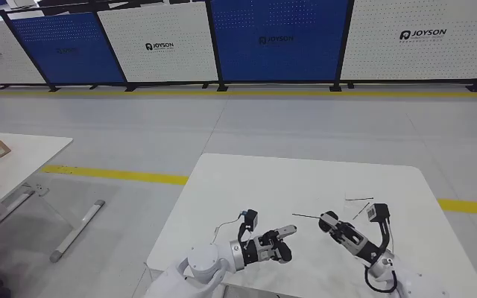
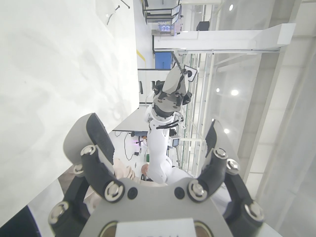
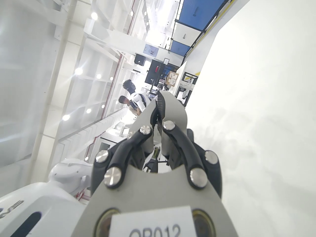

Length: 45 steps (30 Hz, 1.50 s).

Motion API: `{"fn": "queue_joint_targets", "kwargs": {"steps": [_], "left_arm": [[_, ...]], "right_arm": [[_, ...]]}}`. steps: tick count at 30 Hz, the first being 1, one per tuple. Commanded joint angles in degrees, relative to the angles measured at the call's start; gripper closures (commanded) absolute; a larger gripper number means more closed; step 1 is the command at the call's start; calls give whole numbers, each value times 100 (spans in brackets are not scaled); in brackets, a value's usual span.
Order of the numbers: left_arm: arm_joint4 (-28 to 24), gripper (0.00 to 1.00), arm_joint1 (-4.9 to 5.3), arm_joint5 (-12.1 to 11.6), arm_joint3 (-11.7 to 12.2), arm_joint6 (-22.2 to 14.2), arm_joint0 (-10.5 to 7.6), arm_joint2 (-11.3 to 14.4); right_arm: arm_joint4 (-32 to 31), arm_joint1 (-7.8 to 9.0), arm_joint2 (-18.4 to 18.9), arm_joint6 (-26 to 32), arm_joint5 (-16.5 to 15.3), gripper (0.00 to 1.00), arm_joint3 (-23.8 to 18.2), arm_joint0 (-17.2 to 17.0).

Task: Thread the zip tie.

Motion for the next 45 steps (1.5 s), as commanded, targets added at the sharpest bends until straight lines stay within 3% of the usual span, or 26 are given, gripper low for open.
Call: {"fn": "queue_joint_targets", "kwargs": {"steps": [1, 12, 16, 21, 33, 38, 39, 40, 43, 45], "left_arm": [[-99, 0, -35, -79, 83, 150, -86, 121], [-168, 0, -41, -109, 65, 170, -84, 126], [-660, 0, -97, -302, 161, 446, -164, 158], [-655, 0, -188, -662, 470, 1090, -382, 308], [-517, 0, -193, -642, 491, 1125, -403, 367], [-337, 0, -209, -793, 663, 1000, -479, 495], [-363, 29, -211, -829, 690, 965, -488, 502], [-405, 50, -213, -863, 738, 910, -507, 500], [-458, 76, -216, -958, 809, 860, -543, 484], [-395, 81, -221, -1076, 857, 866, -564, 498]], "right_arm": [[-20, -14, -65, -41, 32, 100, 29, 40], [1, -19, -104, -13, 42, 100, -8, 25], [-80, -26, -208, 151, 1, 100, -54, 5], [-305, -33, -289, 103, 158, 100, -57, 38], [-305, -33, -289, 103, 158, 100, -57, 38], [-305, -33, -289, 103, 158, 100, -57, 38], [-305, -33, -289, 103, 158, 100, -57, 38], [-305, -33, -289, 103, 158, 100, -57, 38], [-305, -33, -289, 103, 158, 100, -57, 38], [-305, -33, -289, 103, 158, 100, -57, 38]]}}
